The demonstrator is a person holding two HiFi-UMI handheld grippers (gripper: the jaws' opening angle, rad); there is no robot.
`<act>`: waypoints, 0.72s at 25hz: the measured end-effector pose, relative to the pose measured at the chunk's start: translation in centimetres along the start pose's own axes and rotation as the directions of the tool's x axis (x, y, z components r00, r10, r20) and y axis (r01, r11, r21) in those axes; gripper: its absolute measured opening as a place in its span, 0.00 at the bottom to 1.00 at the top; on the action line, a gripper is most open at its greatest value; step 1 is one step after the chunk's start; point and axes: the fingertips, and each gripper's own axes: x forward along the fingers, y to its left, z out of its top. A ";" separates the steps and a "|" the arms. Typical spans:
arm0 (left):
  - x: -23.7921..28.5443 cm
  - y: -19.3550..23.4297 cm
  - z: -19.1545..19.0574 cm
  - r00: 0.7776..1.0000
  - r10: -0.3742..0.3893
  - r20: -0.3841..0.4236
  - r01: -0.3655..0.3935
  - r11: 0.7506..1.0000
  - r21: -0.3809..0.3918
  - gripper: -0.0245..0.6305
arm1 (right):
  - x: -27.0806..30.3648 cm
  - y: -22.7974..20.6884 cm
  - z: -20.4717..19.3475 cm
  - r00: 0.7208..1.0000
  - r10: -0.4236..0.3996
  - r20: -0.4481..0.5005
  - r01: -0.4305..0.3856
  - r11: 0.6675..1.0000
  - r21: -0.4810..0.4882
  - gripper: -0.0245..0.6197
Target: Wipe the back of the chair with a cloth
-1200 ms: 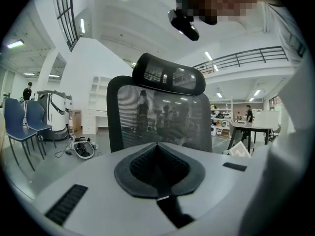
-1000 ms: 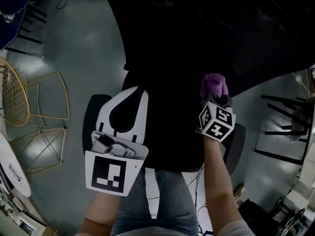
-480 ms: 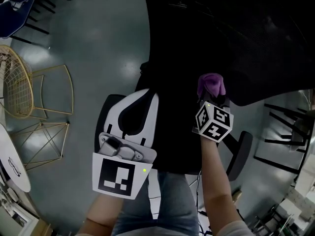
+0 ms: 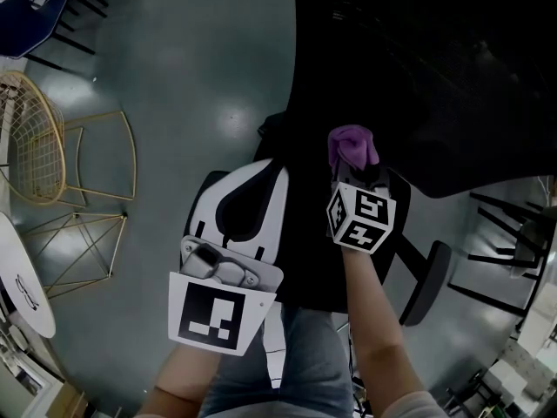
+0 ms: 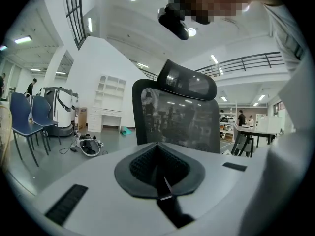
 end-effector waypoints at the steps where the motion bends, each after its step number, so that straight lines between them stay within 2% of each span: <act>1: 0.0 0.1 0.0 1.000 0.002 0.001 -0.002 1.000 -0.002 0.06 | 0.2 0.5 0.1 1.000 0.009 -0.001 -0.009 1.000 0.000 0.19; 9: 0.0 0.9 0.2 1.000 0.006 0.001 -0.006 1.000 -0.016 0.06 | 0.9 3.5 0.7 0.999 0.051 -0.006 -0.051 0.999 0.003 0.19; 14: 0.0 1.4 0.1 1.000 0.009 -0.001 -0.009 1.000 -0.021 0.06 | 1.5 6.6 0.9 0.994 0.112 -0.015 -0.113 0.993 -0.026 0.19; 18: 0.0 2.0 0.0 1.000 0.009 -0.004 -0.009 1.000 -0.024 0.06 | 1.6 7.7 0.9 0.992 0.127 -0.014 -0.127 0.992 0.012 0.19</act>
